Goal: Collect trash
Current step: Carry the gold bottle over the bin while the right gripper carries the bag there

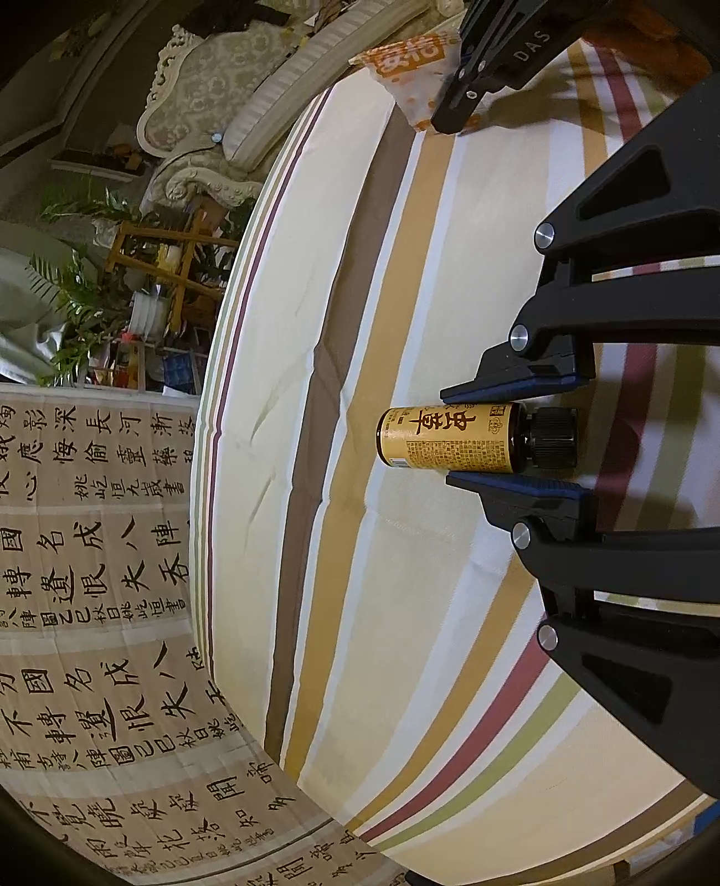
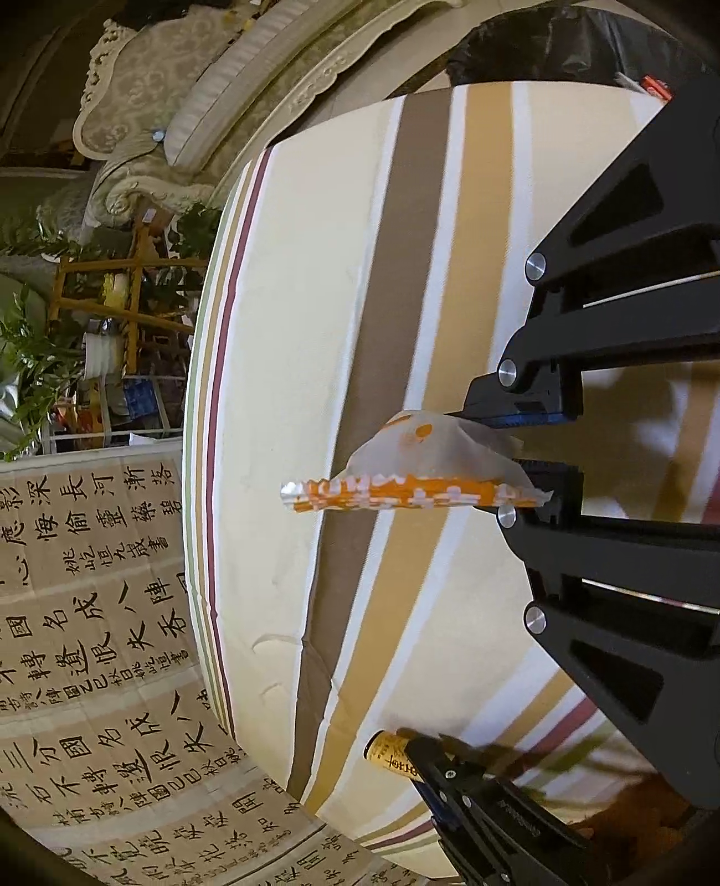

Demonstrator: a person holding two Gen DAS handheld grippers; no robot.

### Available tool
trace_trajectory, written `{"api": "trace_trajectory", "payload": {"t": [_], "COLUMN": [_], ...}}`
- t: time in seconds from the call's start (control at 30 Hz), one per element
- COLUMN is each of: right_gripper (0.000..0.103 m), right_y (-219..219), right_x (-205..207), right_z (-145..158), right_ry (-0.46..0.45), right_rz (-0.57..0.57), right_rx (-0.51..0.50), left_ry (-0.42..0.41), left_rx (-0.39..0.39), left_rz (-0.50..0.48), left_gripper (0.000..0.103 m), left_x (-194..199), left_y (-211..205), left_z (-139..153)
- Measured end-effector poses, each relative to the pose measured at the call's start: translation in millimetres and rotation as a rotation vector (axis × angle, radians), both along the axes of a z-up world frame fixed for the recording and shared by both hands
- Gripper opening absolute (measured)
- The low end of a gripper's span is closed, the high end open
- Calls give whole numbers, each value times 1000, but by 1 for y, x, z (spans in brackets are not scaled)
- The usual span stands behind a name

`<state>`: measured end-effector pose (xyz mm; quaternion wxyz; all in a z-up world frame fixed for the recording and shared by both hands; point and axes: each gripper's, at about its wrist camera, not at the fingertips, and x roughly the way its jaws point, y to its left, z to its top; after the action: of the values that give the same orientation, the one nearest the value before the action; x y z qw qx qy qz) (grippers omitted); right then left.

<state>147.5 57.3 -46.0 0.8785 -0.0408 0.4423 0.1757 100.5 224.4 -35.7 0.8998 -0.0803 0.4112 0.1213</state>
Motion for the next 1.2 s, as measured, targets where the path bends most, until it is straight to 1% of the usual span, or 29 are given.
{"api": "trace_trajectory", "payload": {"t": [0.2,0.67,0.9,1.2], "right_gripper": [9,9,9,9], "right_y": [-17,-67,-99,-149], "right_x": [-16,-55,-73,-95], "right_z": [4,14,16,17], "right_ry": [-7,-35,-57,-77], "right_rz": [-20,-87,-135,-221], "right_rx": [11,24,23,19], "left_ry": [-7,-27,-40,-57], "left_rx": [-3,-8,-6,-1], "left_rz": [-24,-120,-189,-305], "left_gripper": [25,25,25,25], "left_x": [-7,-24,-32,-41], "left_y": [-15,-68,-101,-155], "left_z": [2,6,11,14]}}
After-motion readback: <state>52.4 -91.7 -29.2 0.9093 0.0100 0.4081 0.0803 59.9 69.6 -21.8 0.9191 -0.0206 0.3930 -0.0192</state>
